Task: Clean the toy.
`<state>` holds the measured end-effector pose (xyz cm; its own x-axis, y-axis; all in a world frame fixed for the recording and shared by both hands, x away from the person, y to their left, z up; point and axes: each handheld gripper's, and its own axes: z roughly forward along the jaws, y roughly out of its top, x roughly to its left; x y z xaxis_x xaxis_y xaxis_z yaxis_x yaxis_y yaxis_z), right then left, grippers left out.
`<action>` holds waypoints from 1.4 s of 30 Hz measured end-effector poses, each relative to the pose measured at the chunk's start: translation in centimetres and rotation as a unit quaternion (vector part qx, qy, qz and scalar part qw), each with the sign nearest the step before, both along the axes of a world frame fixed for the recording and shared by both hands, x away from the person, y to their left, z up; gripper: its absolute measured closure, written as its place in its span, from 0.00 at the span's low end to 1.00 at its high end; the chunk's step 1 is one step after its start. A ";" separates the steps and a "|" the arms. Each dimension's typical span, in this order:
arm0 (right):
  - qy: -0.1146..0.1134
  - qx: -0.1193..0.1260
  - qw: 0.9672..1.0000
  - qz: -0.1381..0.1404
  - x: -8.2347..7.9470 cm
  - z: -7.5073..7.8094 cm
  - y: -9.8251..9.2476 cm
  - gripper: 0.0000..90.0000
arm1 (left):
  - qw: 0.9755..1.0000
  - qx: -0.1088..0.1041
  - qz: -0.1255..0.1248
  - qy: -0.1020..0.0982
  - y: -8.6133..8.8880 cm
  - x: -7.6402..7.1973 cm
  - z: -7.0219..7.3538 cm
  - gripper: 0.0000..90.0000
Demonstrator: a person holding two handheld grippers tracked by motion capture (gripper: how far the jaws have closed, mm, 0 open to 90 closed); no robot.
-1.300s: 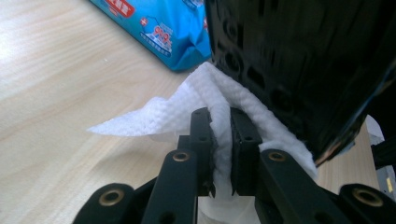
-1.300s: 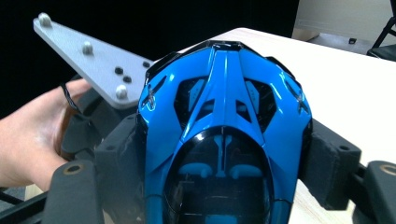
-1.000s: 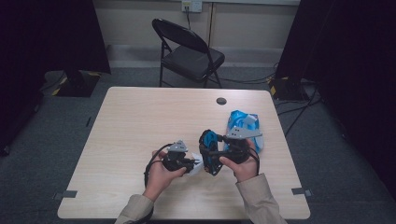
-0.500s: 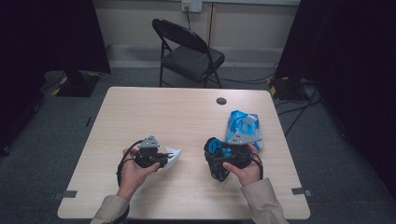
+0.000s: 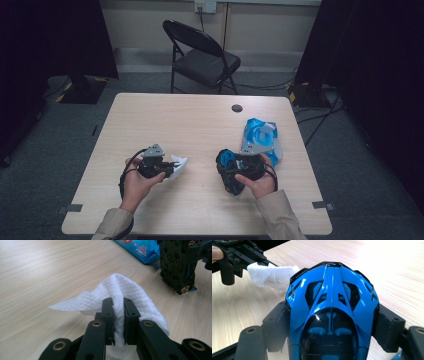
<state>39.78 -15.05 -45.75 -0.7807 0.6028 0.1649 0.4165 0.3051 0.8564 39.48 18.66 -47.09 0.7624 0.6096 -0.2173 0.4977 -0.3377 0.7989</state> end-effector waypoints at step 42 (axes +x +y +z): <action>0.035 -0.134 0.990 0.000 3.1 -3.4 4.3 0.26 | 0.998 0.015 0.054 0.012 2.2 2.4 -1.8 0.80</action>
<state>42.90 -10.76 -49.14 -0.7732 0.6321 0.0515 0.4712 0.5183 0.7136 41.93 20.83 -48.85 0.6864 0.6945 -0.2155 0.5521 -0.3049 0.7761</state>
